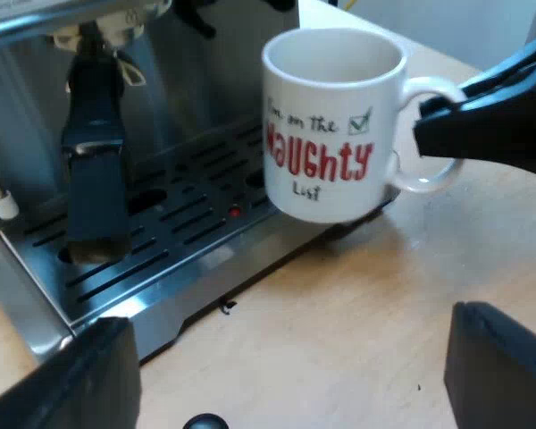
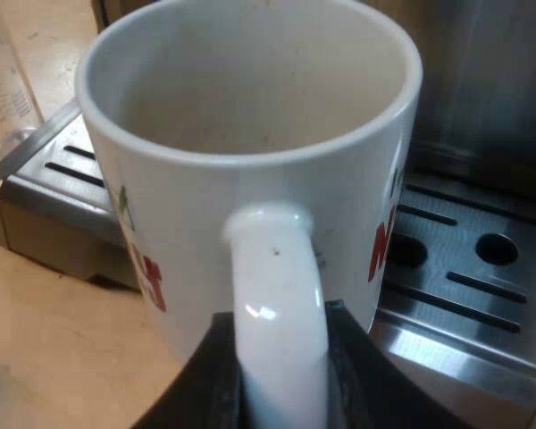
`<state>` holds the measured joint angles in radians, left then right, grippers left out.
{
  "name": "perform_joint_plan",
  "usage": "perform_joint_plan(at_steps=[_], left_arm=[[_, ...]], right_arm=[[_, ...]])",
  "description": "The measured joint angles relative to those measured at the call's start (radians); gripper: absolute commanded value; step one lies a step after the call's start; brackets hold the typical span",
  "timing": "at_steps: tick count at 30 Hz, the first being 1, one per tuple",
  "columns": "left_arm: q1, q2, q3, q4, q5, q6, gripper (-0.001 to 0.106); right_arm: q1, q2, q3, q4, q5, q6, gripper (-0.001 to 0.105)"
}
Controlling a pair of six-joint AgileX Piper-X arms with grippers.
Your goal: Place mug into machine
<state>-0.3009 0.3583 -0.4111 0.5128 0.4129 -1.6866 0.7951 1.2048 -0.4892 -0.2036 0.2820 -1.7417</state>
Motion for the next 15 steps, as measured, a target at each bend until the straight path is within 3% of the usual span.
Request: perform_joint_plan(at_steps=[6, 15], left_arm=[[0.000, 0.000, 0.062, -0.012, 0.002, 0.011, 0.072], [0.000, 0.000, 0.062, -0.029, 0.002, 0.011, 0.072]], right_arm=[[0.002, 0.075, -0.028, -0.040, 0.000, -0.019, 0.000], [0.012, 0.161, -0.085, -0.061, 0.000, -0.045, 0.000]])
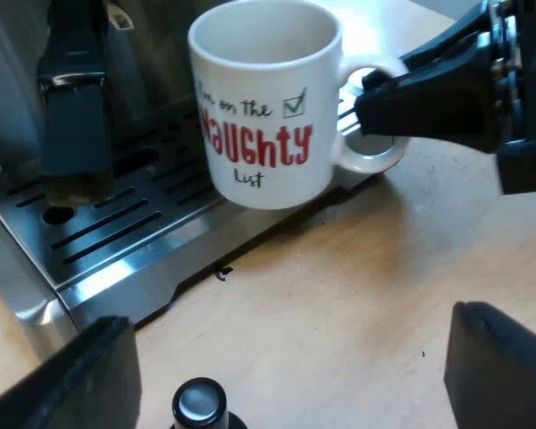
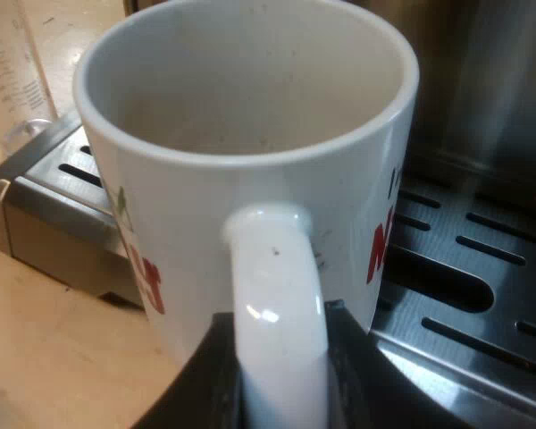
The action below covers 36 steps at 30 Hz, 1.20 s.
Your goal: Place mug into machine
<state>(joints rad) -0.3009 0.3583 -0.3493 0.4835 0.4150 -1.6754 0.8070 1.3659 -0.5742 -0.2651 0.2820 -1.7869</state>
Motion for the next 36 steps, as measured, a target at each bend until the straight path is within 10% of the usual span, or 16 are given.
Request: perform_joint_plan(at_steps=[36], left_arm=[[0.000, 0.000, 0.000, 0.000, 0.000, 0.007, 0.072]], right_arm=[[0.000, 0.363, -0.257, -0.154, 0.053, 0.002, 0.000]])
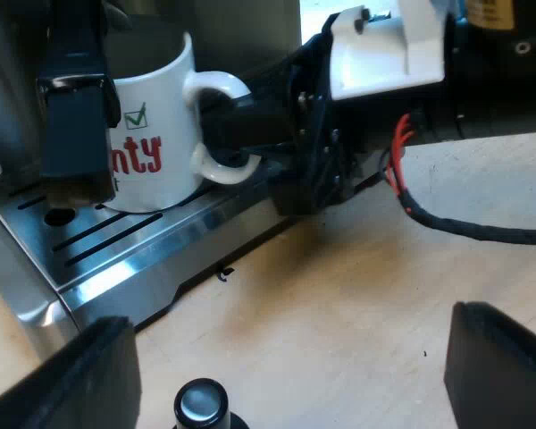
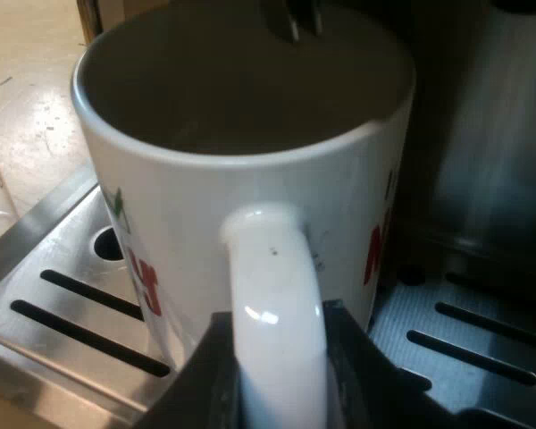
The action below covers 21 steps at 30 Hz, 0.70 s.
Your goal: Place mug into machine
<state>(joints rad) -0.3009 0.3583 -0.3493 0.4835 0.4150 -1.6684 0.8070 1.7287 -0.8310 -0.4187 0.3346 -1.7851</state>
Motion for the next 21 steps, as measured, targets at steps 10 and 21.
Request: perform_joint_plan(at_steps=[10, 21], left_arm=[[0.000, 0.000, 0.000, 0.000, 0.000, 0.000, 0.072], [0.000, 0.000, 0.000, 0.000, 0.000, 0.000, 0.072]], right_arm=[[0.000, 0.041, -0.007, -0.068, 0.023, 0.002, 0.000], [0.000, 0.065, -0.011, -0.116, 0.038, 0.002, 0.000]])
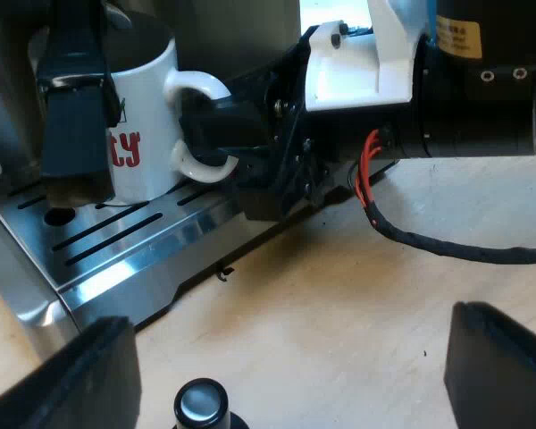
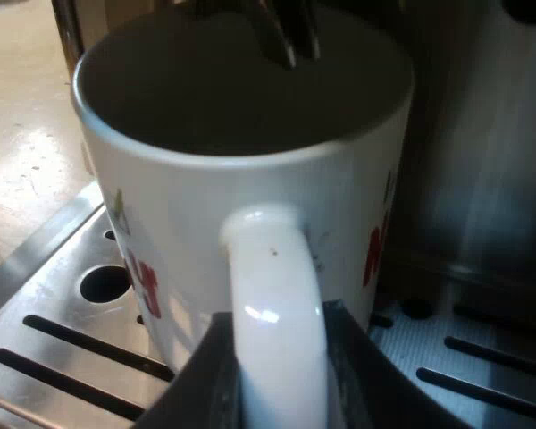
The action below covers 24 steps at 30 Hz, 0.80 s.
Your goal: Place mug into machine
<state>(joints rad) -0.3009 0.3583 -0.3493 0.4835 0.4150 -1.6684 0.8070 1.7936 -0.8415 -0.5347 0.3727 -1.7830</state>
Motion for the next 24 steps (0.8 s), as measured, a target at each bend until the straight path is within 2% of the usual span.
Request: perform_joint_plan(at_steps=[4, 9, 12, 24], left_arm=[[0.000, 0.000, 0.000, 0.000, 0.000, 0.000, 0.072], [0.000, 0.000, 0.000, 0.000, 0.000, 0.000, 0.072], [0.000, 0.000, 0.000, 0.000, 0.000, 0.000, 0.072], [0.000, 0.000, -0.067, 0.046, 0.000, 0.000, 0.072]], right_arm=[[0.000, 0.000, 0.000, 0.000, 0.000, 0.000, 0.001], [0.000, 0.000, -0.001, 0.008, 0.000, 0.000, 0.032], [0.000, 0.000, -0.004, 0.008, 0.008, 0.000, 0.046], [0.000, -0.089, -0.008, 0.065, 0.038, 0.000, 0.047]])
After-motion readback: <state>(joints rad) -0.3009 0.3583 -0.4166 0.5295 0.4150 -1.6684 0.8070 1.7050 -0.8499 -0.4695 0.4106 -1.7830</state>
